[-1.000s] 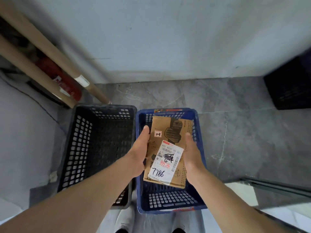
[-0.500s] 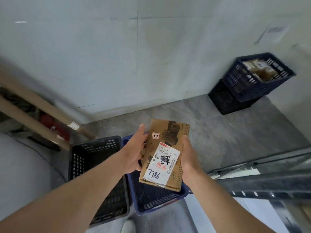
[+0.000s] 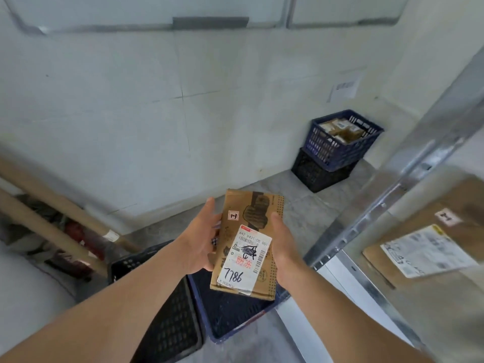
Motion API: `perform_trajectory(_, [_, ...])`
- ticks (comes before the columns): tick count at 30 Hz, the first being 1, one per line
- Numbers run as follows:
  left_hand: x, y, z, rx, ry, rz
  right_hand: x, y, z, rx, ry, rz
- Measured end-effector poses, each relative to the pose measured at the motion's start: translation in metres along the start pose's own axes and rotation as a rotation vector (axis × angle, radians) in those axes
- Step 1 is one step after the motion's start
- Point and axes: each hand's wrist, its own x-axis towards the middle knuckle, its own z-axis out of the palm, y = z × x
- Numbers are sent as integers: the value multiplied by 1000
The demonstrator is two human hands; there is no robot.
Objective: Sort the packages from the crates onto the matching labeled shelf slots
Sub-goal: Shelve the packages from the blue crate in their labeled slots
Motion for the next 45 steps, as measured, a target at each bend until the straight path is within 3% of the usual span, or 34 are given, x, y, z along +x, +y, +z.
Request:
perform_trajectory(11, [-36,3,29,199,-265,12,-87,-8,-26,195,268,-57])
perform_trajectory(25, [-72,-5,101,452,-439,12,-175,14,-81,393,514,-60])
perform_trajectory(38, [-114,-73,219,627,-692,-20,-272,76,-176,491,765,-67])
perform_trajectory(45, [-156,-121,269,737,-730,-22,-330,117,-219,568,831,-80])
